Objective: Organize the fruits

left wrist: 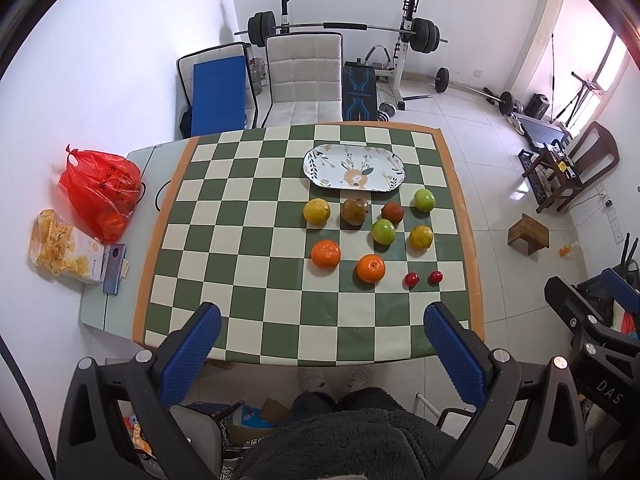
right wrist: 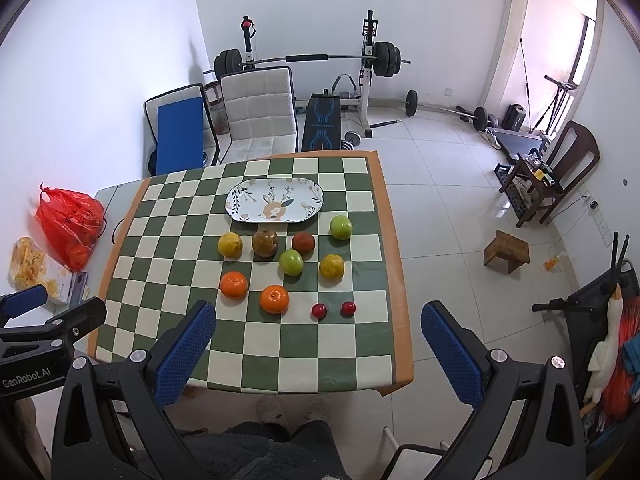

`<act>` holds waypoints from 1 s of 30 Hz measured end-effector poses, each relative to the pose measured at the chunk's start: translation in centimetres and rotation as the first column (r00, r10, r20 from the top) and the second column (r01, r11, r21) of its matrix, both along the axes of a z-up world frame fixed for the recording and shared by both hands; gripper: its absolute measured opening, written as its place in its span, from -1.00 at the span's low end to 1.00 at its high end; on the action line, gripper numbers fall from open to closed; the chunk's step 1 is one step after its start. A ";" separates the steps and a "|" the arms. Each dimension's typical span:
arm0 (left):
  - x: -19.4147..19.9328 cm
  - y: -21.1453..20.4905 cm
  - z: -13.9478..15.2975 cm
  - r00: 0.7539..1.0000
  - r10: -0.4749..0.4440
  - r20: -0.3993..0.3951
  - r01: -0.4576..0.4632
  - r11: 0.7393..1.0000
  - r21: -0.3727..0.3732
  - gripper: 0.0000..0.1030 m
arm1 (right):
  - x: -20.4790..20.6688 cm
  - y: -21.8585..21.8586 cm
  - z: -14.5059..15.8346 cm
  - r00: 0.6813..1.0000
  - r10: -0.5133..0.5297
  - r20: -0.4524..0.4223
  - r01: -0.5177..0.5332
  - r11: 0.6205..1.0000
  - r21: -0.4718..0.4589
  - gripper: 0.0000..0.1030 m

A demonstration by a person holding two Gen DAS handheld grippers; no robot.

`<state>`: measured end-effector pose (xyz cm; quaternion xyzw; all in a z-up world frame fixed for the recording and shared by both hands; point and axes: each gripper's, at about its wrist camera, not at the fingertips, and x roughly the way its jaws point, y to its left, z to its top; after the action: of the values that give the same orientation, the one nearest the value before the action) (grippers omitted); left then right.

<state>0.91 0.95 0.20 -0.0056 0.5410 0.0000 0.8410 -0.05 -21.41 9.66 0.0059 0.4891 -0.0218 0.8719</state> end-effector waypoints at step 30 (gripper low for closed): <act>0.0 0.1 0.8 1.000 0.004 0.018 -0.004 1.000 0.000 1.00 | -0.9 1.3 3.2 1.000 -0.001 0.024 0.001 1.000 0.003 1.00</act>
<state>0.95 1.03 1.02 -0.0066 0.5333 0.0014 0.8459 -0.97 -20.15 12.84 0.0077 0.4785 -0.0213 0.8778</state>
